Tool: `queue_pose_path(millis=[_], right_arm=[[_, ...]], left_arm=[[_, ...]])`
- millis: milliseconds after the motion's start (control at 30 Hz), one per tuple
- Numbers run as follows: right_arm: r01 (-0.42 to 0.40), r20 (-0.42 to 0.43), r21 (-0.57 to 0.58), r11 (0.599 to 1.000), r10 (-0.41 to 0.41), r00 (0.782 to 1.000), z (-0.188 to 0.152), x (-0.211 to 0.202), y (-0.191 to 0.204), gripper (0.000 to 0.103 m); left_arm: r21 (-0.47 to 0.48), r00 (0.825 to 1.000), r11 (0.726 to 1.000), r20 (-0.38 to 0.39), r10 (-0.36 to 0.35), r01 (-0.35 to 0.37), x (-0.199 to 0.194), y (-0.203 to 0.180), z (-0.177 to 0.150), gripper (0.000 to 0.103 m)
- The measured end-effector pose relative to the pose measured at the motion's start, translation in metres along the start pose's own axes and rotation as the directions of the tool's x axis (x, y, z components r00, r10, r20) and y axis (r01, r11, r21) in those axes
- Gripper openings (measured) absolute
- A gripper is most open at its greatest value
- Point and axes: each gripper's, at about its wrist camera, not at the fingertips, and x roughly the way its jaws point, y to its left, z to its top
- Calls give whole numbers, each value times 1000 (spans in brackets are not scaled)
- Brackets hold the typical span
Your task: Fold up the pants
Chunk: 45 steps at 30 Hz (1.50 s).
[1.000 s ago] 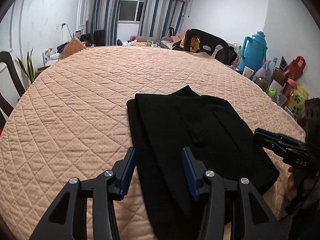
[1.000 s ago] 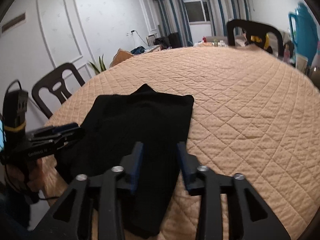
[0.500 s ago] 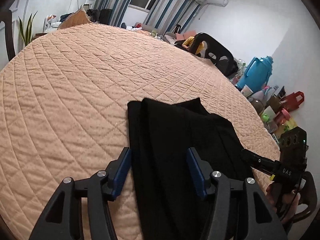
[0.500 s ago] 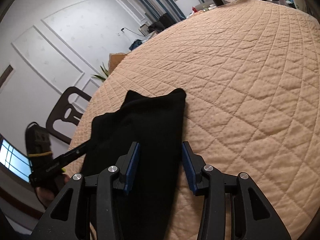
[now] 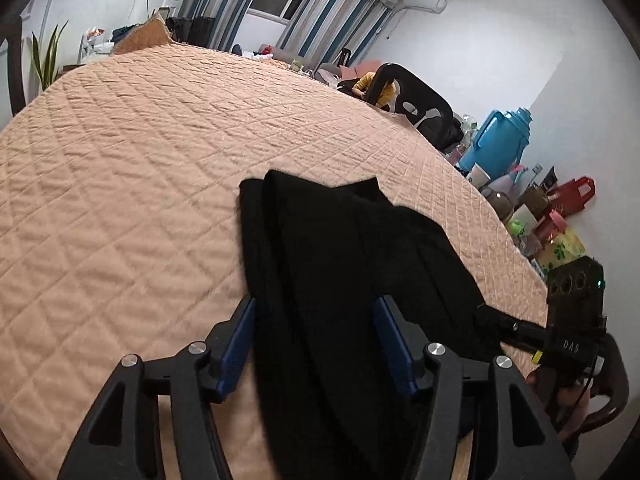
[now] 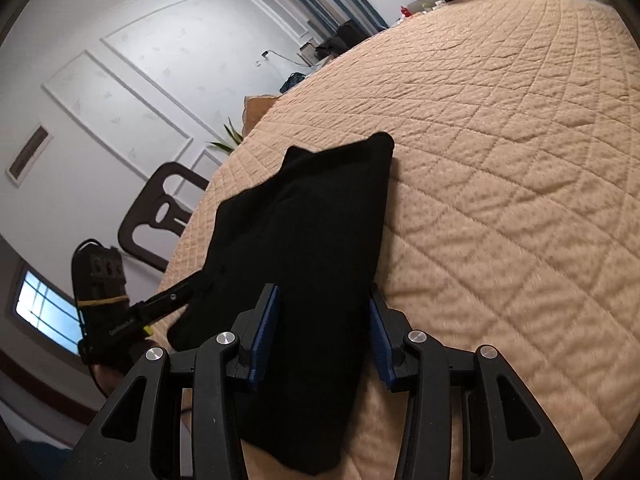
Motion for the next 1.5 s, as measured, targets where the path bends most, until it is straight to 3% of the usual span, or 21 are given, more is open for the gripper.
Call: queue_pose_path(millis=[133,367,567,700,833,1000,1233,1500], right_arm=[[1,1,10,1000,-1,1000,10,10,3,44],[6,5,-1,1000,-6,1000,-3,2,6,45],[20,-1,-16,1000,-20,1000,3,8,7,44],[31,10,-18,999,-31,999,6,11,6,40],[51,26,-33,998,-50,998,4,8,8,27],[56,57,-71,996,-52,997,4,1,21,20],[30,74,-131,991,-21,997,12,-4,44,19],[-27,66,-165,986,39,997,49,24,70,19]], left_arm=[[-51,999,998,-4,-32,32,6,6,7,62],[-60,998,996,18,-63,64,-17,7,-23,62],[-66,998,996,1,-63,63,-2,6,-3,62],[-34,1000,999,2,14,-14,5,-3,2,52],[24,996,996,29,80,-81,-3,-14,-3,39],[92,989,986,64,130,-136,-14,-28,-2,30],[134,987,981,98,125,-137,-31,-32,9,27],[147,979,973,122,163,-180,-36,-12,59,27]])
